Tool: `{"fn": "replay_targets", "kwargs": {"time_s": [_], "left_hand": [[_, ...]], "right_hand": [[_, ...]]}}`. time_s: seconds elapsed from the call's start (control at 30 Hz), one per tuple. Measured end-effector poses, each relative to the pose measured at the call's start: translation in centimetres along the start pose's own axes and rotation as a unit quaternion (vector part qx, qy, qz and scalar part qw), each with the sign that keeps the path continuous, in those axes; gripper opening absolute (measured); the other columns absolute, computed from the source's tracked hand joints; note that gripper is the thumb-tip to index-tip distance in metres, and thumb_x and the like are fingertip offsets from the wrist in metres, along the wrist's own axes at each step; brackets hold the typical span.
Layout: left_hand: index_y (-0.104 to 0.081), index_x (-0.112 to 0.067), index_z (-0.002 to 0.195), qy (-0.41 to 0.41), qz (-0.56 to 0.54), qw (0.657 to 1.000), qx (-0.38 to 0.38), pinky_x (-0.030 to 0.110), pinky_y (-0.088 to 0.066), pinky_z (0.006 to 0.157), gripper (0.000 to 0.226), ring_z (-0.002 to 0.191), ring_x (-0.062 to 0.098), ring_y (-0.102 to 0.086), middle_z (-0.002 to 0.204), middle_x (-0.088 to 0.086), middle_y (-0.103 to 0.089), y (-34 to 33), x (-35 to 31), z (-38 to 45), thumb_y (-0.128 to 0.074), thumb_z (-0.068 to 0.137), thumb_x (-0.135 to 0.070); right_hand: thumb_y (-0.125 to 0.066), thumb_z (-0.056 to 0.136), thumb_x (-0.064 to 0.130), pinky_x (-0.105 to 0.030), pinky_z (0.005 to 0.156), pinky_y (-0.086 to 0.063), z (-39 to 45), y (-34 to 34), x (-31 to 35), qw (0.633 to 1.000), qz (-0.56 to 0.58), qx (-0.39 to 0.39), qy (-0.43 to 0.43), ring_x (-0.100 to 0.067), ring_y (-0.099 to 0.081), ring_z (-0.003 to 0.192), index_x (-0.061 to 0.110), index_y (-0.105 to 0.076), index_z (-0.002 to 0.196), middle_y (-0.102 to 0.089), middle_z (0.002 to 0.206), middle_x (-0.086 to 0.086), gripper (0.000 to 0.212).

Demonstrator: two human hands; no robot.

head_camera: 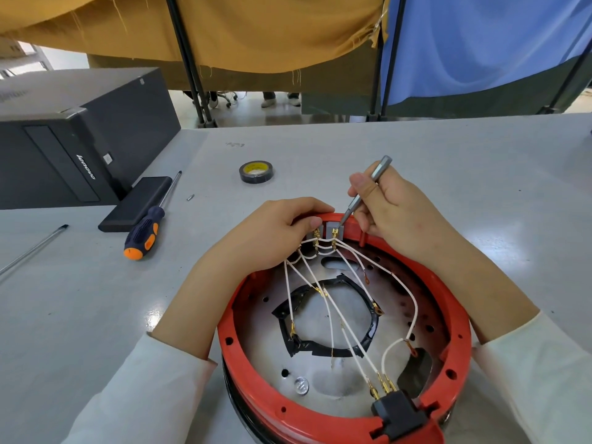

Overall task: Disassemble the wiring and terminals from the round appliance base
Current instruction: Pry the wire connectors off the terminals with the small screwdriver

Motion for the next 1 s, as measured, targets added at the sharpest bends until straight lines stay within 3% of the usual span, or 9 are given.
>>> {"fn": "replay_targets", "kwargs": {"time_s": [0.13, 0.4, 0.53, 0.67, 1.0], "left_hand": [[-0.061, -0.037, 0.117, 0.001, 0.002, 1.0, 0.0, 0.009, -0.039, 0.083, 0.027, 0.098, 0.001, -0.057, 0.11, -0.016, -0.065, 0.0, -0.1, 0.0, -0.047, 0.098, -0.025], [-0.06, -0.036, 0.117, 0.003, 0.005, 1.0, 0.002, 0.012, -0.039, 0.085, 0.027, 0.098, 0.004, -0.057, 0.108, -0.015, -0.065, 0.0, -0.2, 0.0, -0.046, 0.098, -0.023], [-0.06, -0.035, 0.117, 0.006, 0.0, 1.0, 0.005, 0.023, -0.044, 0.089, 0.028, 0.1, 0.008, -0.058, 0.109, -0.012, -0.065, -0.1, -0.3, -0.1, -0.045, 0.098, -0.022], [-0.06, -0.034, 0.117, 0.003, 0.005, 1.0, 0.003, 0.026, -0.044, 0.091, 0.027, 0.1, 0.008, -0.058, 0.11, -0.011, -0.065, -0.1, -0.4, 0.0, -0.045, 0.098, -0.022], [-0.06, -0.033, 0.118, 0.0, 0.007, 1.0, 0.004, 0.026, -0.043, 0.091, 0.028, 0.1, 0.009, -0.058, 0.11, -0.011, -0.065, -0.1, -0.5, 0.0, -0.045, 0.098, -0.02]], "right_hand": [[-0.039, 0.099, 0.045, -0.034, 0.06, -0.048, 0.3, -0.1, -0.5, 0.999, 0.021, 0.003, -0.029, -0.007, -0.049, 0.048, 0.027, -0.051, 0.084, -0.054, 0.049, 0.007, 0.026], [-0.034, 0.101, 0.04, -0.019, 0.046, -0.041, 1.5, -0.6, -0.8, 0.996, 0.014, 0.018, -0.081, -0.005, -0.046, 0.041, 0.021, -0.048, 0.084, -0.051, 0.043, 0.004, 0.029], [-0.032, 0.101, 0.038, -0.015, 0.043, -0.037, 1.9, -0.7, -0.1, 0.997, -0.036, -0.002, -0.062, -0.002, -0.043, 0.036, 0.024, -0.047, 0.081, -0.05, 0.047, 0.006, 0.029], [-0.032, 0.102, 0.037, -0.017, 0.046, -0.036, 1.5, -0.8, 0.6, 0.997, -0.067, -0.021, -0.027, -0.001, -0.044, 0.036, 0.026, -0.045, 0.079, -0.049, 0.054, 0.006, 0.029], [-0.031, 0.103, 0.032, -0.013, 0.038, -0.034, 2.3, -0.9, 0.0, 0.995, -0.055, -0.013, -0.082, -0.002, -0.04, 0.031, 0.019, -0.046, 0.077, -0.047, 0.045, 0.003, 0.033]]}}
Point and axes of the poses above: each hand's wrist, its own z-axis towards the middle knuckle, its own y-axis out of the back of the hand, x = y × z, the point moved 7 cm from there along z, towards the middle knuckle
